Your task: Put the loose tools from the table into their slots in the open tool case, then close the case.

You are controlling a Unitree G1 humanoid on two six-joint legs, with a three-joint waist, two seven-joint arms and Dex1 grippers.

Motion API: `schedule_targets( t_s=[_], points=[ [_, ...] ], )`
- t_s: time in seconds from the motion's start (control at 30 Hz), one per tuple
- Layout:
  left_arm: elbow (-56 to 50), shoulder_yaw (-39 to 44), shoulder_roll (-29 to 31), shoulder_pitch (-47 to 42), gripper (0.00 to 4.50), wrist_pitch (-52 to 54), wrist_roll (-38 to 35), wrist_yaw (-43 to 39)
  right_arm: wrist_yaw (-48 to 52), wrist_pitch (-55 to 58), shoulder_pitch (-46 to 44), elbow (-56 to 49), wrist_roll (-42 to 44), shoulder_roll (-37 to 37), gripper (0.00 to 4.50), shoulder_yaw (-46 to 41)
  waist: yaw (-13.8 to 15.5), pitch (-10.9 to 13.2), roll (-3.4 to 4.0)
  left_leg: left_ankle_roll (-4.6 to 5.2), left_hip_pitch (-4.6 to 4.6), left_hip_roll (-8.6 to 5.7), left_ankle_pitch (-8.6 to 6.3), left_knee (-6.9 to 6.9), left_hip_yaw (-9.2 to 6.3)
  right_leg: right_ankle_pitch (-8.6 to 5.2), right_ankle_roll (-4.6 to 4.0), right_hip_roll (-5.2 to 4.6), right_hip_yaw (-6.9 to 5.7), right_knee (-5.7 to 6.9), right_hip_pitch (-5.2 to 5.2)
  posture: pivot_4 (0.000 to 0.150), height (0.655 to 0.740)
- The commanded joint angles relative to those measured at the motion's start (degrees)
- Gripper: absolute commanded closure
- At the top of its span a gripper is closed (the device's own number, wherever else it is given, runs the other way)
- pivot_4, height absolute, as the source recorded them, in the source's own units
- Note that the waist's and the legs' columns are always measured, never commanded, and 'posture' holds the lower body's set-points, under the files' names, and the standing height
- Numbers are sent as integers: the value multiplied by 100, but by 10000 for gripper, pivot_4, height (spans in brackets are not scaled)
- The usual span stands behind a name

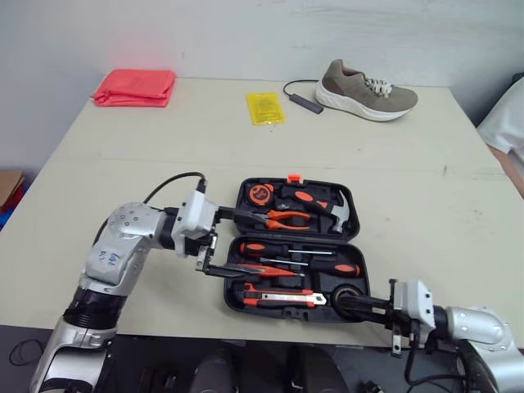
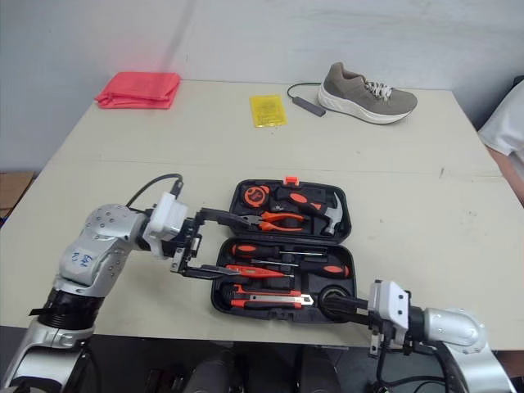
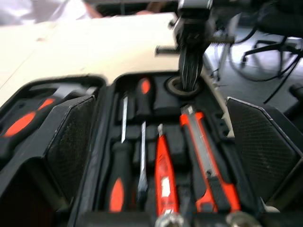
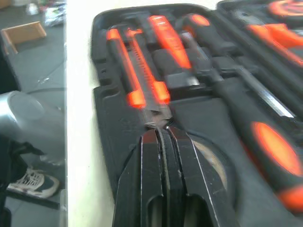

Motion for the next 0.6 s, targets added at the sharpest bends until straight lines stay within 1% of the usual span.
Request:
schedule_targets(
  t_s=[0.03, 0.07, 0.1, 0.17, 0.27, 0.3, 0.33, 0.37, 0.5, 0.6],
  points=[
    [430, 481, 212, 136, 0, -200, 336, 482, -310, 329, 31, -284, 340, -249, 44661, -873, 10, 1, 3, 0, 1, 0, 0, -2, 0, 0, 0, -1, -4, 1, 0, 1500, 7400],
    [562, 543, 223, 146, 5515, -193, 438, 681, -347, 357, 41, -170, 292, -292, 45000, -1002, 14, 1, 2, 0, 1, 0, 0, -4, -4, -1, -1, -1, -10, -1, 2, 1500, 7400],
    [784, 578, 207, 148, 8099, -234, 628, 961, -347, 469, 32, 104, 162, -426, 45000, -1076, 26, 1, 2, 2, 2, -2, -1, -9, -5, 0, -1, -2, -13, -3, 4, 1500, 7400],
    [1053, 553, 161, 142, 17528, -270, 825, 1198, -276, 518, -52, 507, -38, -589, 45000, -1056, 71, 2, -2, 10, 0, -14, -3, -12, -7, 0, 0, -13, -22, -4, 4, 1500, 7400],
    [1283, 356, 62, 321, 31988, -185, 1072, 1392, -603, 350, -664, 1399, -368, -473, 45000, -934, 85, 2, -2, 19, 0, -18, -7, -16, 6, 5, 10, -16, -32, -14, 2, 1500, 7400],
    [1336, 274, -7, 352, 36040, -130, 1131, 1448, -645, 329, -896, 1700, -537, -481, 45000, -809, 77, 2, -2, 23, 2, -21, -7, -16, 14, 8, 15, -17, -34, -15, 1, 1500, 7400],
    [1378, 209, -90, 357, 42081, -104, 1167, 1482, -643, 271, -1089, 1952, -729, -497, 45000, -664, 65, 2, -2, 25, 1, -25, -7, -16, 19, 10, 18, -22, -32, -13, -2, 1500, 7400],
    [1404, 170, -150, 349, 44486, -78, 1192, 1504, -616, 207, -1222, 2133, -867, -511, 45000, -558, 42, 2, -2, 26, 2, -25, -7, -16, 22, 10, 19, -22, -31, -13, -3, 1500, 7400],
    [1463, -165, -387, 239, 44486, 36, 1343, 1461, -564, 5, -1970, 2765, -1305, -280, 45000, 78, 4, 3, -2, 19, 0, -21, 1, -20, 22, 10, 19, -17, -34, -9, -6, 1500, 7400],
    [1598, -338, -514, 152, 44486, -78, 1490, 1457, -582, -6, -2449, 2921, -1501, -24, 45000, 480, -32, 3, -2, 16, 4, -20, 9, -21, 27, 10, 19, -14, -30, -4, -9, 1500, 7400]
  ],
)
